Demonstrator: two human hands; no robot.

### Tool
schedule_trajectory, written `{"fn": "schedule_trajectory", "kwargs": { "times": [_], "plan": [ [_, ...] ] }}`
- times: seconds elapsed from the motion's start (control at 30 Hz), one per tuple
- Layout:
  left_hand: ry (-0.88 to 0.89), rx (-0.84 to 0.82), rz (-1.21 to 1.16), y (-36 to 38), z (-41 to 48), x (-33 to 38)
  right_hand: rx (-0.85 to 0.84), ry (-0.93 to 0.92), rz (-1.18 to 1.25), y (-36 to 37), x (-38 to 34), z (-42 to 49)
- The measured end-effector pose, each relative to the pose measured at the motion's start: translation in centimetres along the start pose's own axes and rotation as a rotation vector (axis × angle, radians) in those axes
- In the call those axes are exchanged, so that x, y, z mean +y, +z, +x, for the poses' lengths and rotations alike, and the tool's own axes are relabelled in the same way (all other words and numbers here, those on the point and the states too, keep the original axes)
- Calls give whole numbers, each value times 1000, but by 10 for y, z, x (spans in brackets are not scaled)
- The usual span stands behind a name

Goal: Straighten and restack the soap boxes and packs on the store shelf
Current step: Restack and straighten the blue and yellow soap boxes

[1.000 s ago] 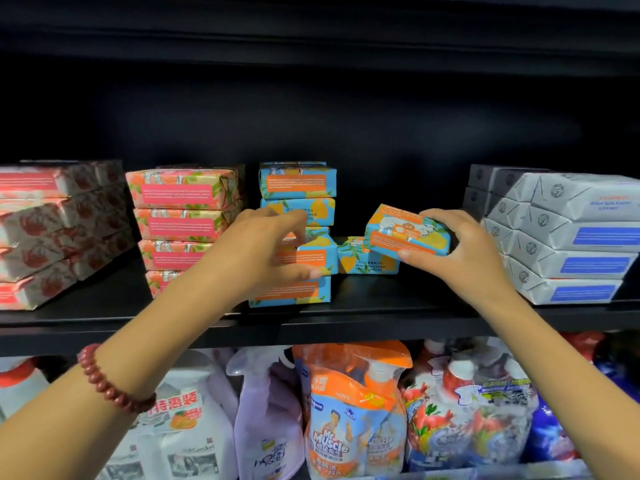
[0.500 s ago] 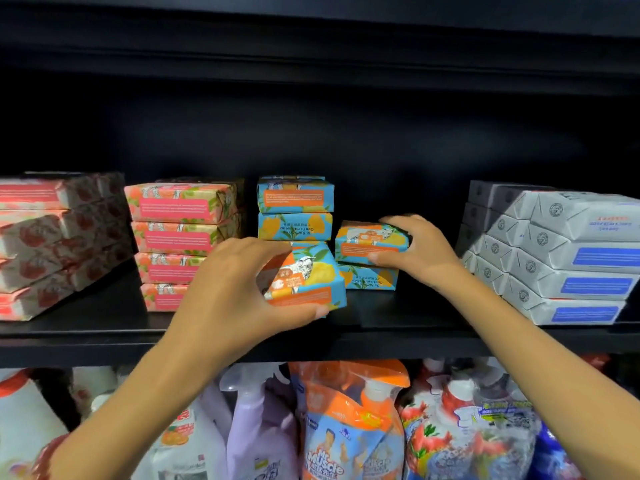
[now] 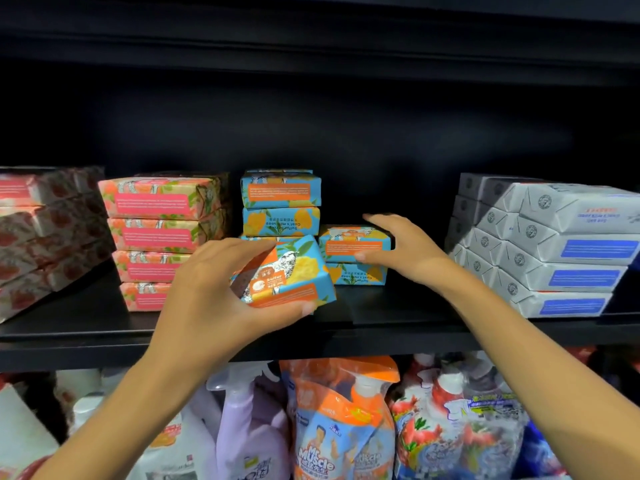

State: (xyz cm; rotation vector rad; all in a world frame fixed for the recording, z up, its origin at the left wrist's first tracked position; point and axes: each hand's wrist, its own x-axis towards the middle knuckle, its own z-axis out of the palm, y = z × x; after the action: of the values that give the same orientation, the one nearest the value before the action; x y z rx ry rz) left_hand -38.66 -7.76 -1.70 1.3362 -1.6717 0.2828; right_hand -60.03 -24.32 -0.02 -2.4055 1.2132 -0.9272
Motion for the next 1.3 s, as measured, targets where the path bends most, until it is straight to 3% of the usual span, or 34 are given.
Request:
{"fn": "schedule_trajectory", "kwargs": {
  "times": [0.17,0.4,0.77,0.93,1.3],
  "plan": [
    [48,-7,-69,14,29,14,286,-45,141,-6,2,-52],
    [183,-115,-26,56,75,42,-30,-85,-106,1,7,-104],
    [133,-279,244,95,115,45,41,-83,-176,8,14,-112],
    [232,-210,300,86,108,45,50,-75,-198,9,13,-114],
    [147,-201,349,79,101,36,44,-66,-214,9,13,-114]
  ]
}}
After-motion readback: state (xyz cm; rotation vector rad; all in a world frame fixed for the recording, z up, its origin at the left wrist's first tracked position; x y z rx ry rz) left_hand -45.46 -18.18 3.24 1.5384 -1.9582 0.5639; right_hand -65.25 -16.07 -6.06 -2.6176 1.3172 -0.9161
